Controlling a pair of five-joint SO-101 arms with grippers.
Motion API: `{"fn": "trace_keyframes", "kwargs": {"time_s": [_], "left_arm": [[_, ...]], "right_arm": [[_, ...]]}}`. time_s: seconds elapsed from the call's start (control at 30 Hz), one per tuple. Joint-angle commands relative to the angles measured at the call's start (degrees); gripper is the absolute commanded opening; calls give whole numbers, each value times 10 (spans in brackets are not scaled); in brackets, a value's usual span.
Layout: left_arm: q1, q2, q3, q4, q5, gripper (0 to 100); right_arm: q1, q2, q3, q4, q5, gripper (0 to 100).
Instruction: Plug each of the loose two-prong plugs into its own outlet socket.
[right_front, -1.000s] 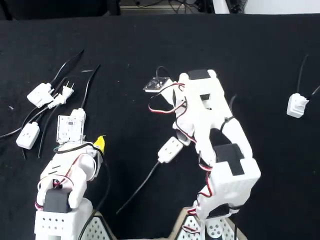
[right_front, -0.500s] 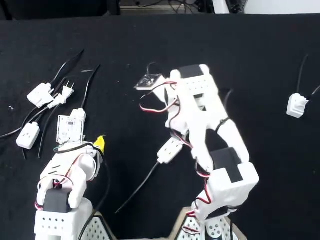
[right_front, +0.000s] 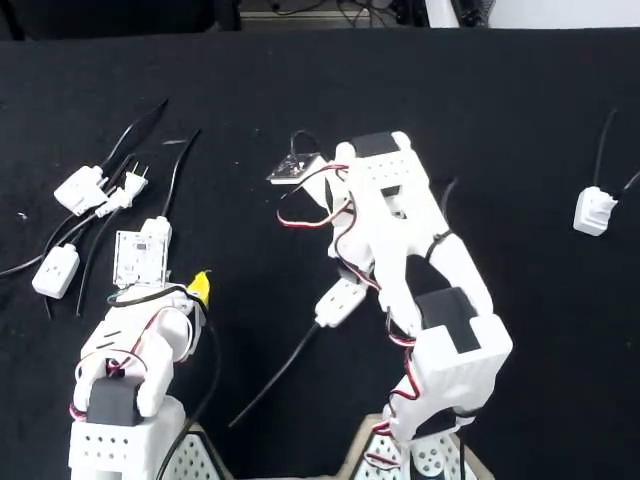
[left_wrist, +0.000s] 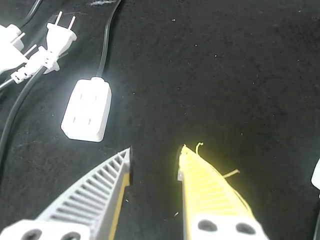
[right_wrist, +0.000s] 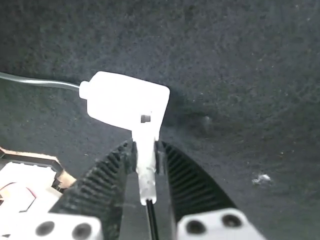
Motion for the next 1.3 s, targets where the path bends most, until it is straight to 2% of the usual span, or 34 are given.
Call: {"fn": "trace_keyframes", "kwargs": {"time_s": [0.0,0.33,0.8,1.1,1.27], "left_arm": [[-5,-4,-13,4,-3,169],[-5,-4,-14,4,-3,169],[-5,-4,-14,4,-3,169],[-5,-4,-14,4,-3,169],[-5,-4,-14,4,-3,169]], "right_arm": [[-11,-4,-3,2,-5,10],[-15,0,7,-30,-28,10],[-89,0,92,-117,-85,10],[-84,-5,185,-207,-52,10],[-59,-5,206,-213,-37,10]]}}
